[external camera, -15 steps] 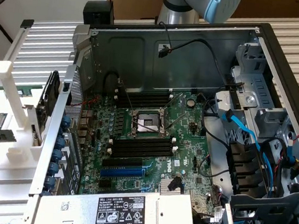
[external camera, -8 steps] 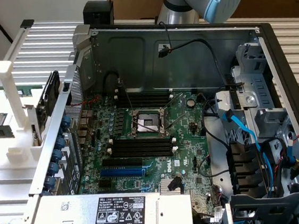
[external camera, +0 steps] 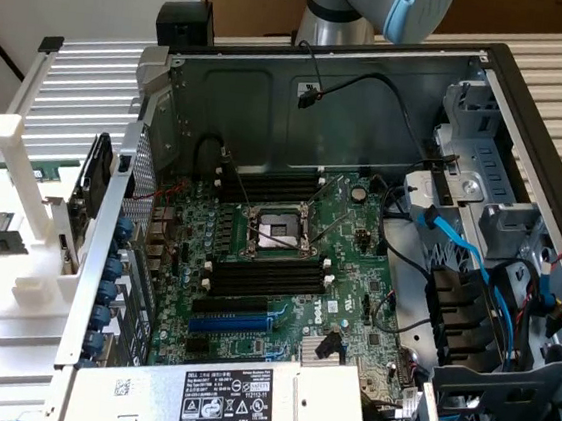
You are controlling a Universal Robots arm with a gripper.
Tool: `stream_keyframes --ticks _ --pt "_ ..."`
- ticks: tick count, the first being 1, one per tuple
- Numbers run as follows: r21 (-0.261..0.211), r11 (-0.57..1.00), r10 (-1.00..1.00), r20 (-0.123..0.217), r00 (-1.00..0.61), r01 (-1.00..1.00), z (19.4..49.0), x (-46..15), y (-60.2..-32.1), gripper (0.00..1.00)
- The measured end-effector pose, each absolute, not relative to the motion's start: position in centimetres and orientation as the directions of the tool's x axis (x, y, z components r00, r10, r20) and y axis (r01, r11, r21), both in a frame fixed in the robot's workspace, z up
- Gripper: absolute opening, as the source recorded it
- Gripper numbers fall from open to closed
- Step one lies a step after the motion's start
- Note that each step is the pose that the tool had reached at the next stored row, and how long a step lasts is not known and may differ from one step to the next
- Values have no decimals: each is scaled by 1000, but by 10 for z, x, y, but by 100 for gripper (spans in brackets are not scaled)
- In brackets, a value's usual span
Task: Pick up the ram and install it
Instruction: 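Pick up the ram and move it above insertion slot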
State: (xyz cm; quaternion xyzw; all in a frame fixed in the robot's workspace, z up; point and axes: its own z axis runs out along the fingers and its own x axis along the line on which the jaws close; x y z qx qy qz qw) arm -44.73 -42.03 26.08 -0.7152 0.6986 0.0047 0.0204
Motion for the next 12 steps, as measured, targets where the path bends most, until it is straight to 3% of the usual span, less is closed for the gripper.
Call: stream_keyframes --ticks 12 --pt "-24 -12 -999 -35 12 -1000 312 -447 -420 13"
